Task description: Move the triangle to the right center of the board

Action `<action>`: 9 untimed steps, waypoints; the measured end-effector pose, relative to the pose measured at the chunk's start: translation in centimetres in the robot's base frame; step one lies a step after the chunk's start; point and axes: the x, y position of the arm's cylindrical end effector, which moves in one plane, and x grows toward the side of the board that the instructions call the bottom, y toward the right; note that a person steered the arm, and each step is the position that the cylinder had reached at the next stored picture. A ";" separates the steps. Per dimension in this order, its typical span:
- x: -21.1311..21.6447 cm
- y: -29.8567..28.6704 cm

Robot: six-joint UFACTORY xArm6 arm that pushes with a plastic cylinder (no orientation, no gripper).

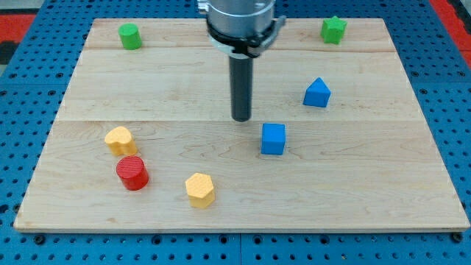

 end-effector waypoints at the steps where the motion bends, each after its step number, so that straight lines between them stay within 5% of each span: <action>1: 1.1 3.0; 3: 2.5 3.9; 6: -6.0 12.6; 7: -6.1 12.4; 8: -5.4 19.2; 9: -4.2 17.4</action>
